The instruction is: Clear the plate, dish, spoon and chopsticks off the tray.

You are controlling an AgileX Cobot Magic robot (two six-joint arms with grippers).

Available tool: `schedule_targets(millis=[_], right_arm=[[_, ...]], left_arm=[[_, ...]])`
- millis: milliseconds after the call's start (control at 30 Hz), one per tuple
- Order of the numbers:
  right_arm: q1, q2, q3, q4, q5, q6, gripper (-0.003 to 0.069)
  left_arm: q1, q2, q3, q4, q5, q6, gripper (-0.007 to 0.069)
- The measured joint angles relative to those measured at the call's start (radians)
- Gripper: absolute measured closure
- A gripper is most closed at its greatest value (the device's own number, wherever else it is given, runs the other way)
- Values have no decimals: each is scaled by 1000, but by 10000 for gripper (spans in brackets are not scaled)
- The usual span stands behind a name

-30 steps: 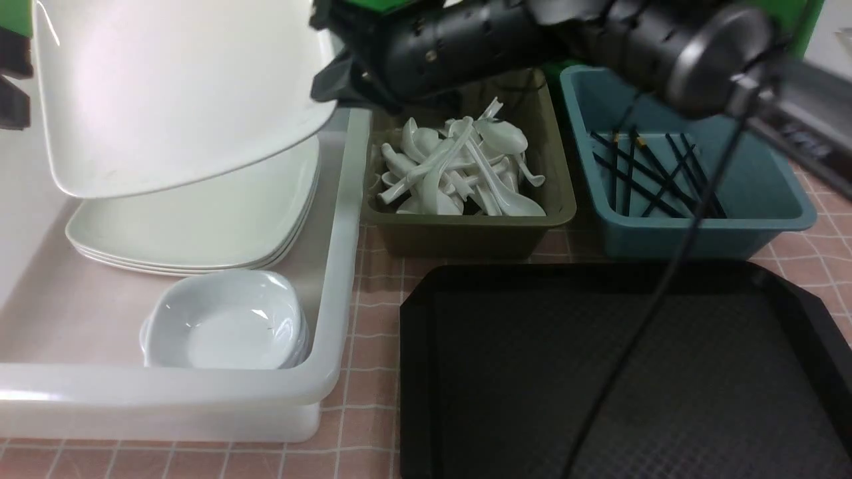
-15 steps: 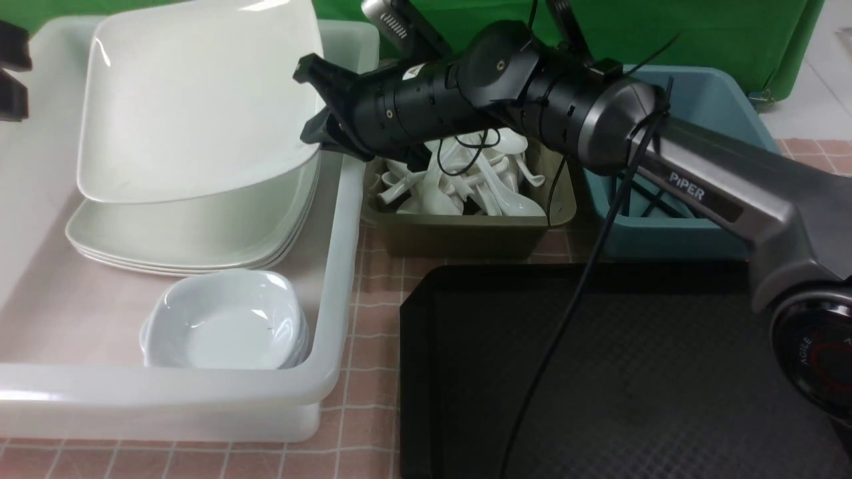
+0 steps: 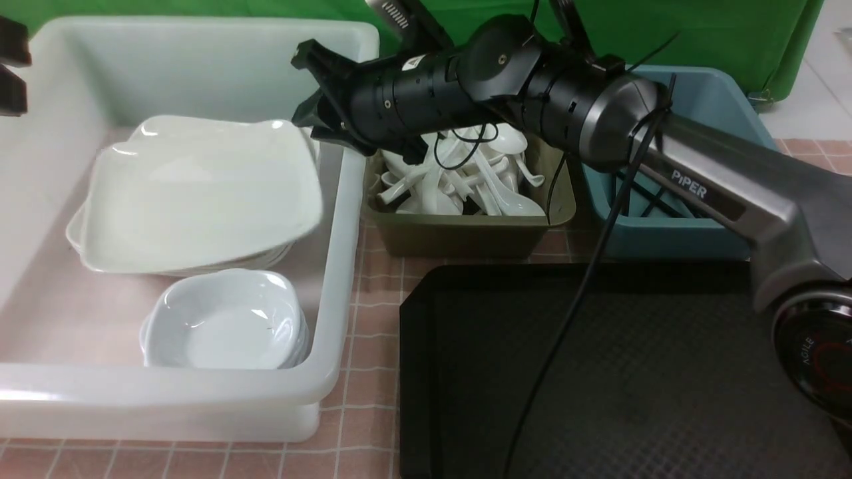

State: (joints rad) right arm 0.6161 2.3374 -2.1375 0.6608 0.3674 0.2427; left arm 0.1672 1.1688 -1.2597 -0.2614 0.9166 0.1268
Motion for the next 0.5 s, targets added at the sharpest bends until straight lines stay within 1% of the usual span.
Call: schedule_targets(millis=[100, 200, 300, 400, 433, 467, 500], right_arm=[[0, 0, 0, 1, 16, 0, 417], [-3, -5, 0, 1, 69, -20, 417], [-22, -31, 0, -9, 147, -104, 417], [-61, -87, 0, -43, 294, -222, 418], [-69, -92, 0, -47, 305, -230, 419], [-83, -122, 0, -68, 352, -258, 422], [-118, -178, 0, -131, 457, -305, 463]], left_arm=[[0, 0, 0, 2, 0, 1, 625], [0, 0, 0, 26, 8, 0, 625], [0, 3, 0, 40, 51, 0, 625], [0, 26, 0, 50, 90, 0, 625], [0, 31, 0, 53, 92, 0, 625], [0, 39, 0, 53, 95, 0, 625], [0, 70, 0, 53, 100, 0, 625]])
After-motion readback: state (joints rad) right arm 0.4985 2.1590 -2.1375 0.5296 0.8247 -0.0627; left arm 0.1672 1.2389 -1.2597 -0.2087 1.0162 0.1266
